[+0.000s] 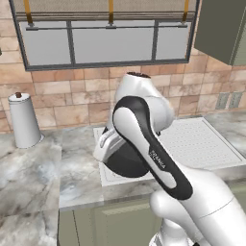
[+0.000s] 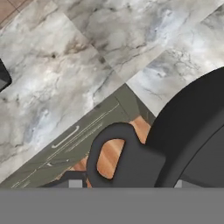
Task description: Dump the cucumber from the pot into the sink. Then turn on the water and wash the cucumber. Then turn off the water and put the cucumber back in the pot.
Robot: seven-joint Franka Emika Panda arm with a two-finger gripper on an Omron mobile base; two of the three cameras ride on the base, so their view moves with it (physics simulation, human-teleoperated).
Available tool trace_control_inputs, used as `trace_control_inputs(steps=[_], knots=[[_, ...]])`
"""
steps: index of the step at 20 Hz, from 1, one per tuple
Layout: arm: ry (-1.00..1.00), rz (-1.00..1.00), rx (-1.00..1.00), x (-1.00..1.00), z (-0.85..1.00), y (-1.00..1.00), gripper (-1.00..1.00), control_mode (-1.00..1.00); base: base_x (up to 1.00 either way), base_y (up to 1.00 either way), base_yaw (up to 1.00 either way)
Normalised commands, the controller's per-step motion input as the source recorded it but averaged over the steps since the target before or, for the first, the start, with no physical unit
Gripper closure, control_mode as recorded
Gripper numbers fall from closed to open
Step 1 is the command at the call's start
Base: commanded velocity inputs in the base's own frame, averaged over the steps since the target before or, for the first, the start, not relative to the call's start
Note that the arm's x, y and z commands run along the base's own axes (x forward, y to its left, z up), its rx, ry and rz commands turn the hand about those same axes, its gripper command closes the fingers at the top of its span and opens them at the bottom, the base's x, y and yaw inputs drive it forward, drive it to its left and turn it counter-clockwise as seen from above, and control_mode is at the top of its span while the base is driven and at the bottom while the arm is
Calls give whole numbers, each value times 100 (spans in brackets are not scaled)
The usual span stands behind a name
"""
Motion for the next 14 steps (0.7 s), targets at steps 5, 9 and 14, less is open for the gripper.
trace_control_inputs(steps=[5, 9, 14], knots=[[0, 10, -12, 42, -39, 47, 100, -100, 0, 0, 0], [0, 9, -14, 38, -39, 40, 100, -100, 0, 0, 0], [1, 10, -6, 25, -29, 31, 100, -100, 0, 0, 0]])
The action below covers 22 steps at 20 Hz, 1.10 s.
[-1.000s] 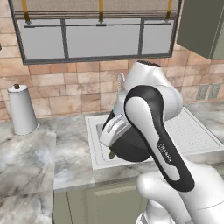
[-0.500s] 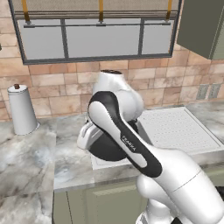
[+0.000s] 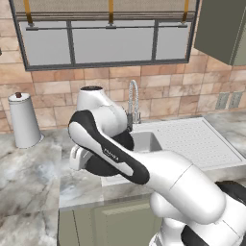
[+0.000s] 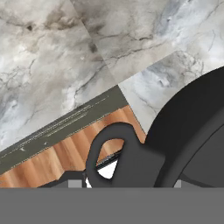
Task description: Dump the cucumber from the pot into the sink. Then turn on the water and wash the cucumber. Then turn off the water and put the cucumber back in the pot.
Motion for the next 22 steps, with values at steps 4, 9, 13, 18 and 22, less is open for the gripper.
trace_control_inputs(steps=[4, 9, 13, 18, 22], knots=[[0, 11, -3, 27, -40, 27, 100, -100, 0, 0, 0], [0, 11, -3, 39, -47, 20, 100, -100, 0, 0, 0], [0, 9, -3, 40, -43, 18, 100, -100, 0, 0, 0], [0, 6, -3, 26, -32, 18, 100, -100, 0, 0, 0], [0, 4, -3, 25, -34, 9, 100, -100, 0, 0, 0]])
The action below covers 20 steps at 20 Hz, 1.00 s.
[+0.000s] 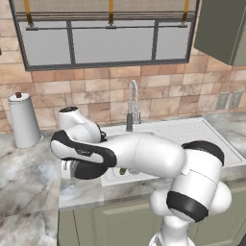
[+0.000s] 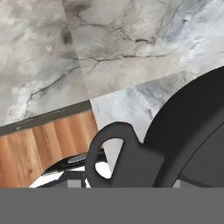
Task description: Dump the cucumber from the pot into the sink. Then turn on the water and wash the cucumber. Then turn off the water and put the cucumber back in the pot.
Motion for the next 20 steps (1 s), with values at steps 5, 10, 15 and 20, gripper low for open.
trace_control_inputs(steps=[5, 10, 15, 20], knots=[[2, 1, -1, 31, -31, 3, 100, -100, 0, 0, 0], [3, 2, 0, 30, -28, 7, 100, -100, 0, 0, 0], [3, 3, 0, 19, -26, 20, 100, -100, 0, 0, 0], [0, 3, -1, 19, -27, 19, 100, -100, 0, 0, 0]])
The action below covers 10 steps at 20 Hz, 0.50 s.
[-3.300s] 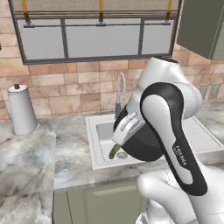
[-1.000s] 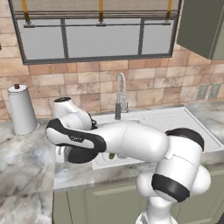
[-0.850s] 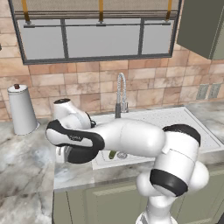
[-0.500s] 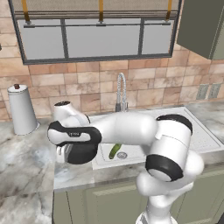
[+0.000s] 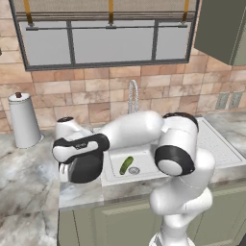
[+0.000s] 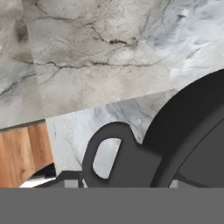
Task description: Dump the cucumber from the pot into the sink. Then turn on the water and wash the cucumber. Then turn off the water and put the cucumber back in the pot.
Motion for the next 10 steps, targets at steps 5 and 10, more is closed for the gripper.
trace_control_inputs(steps=[5, 10], knots=[[0, 3, -3, 23, -28, 18, 100, -100, 0, 0, 0], [0, 3, -2, 19, -25, 21, 100, -100, 0, 0, 0]])
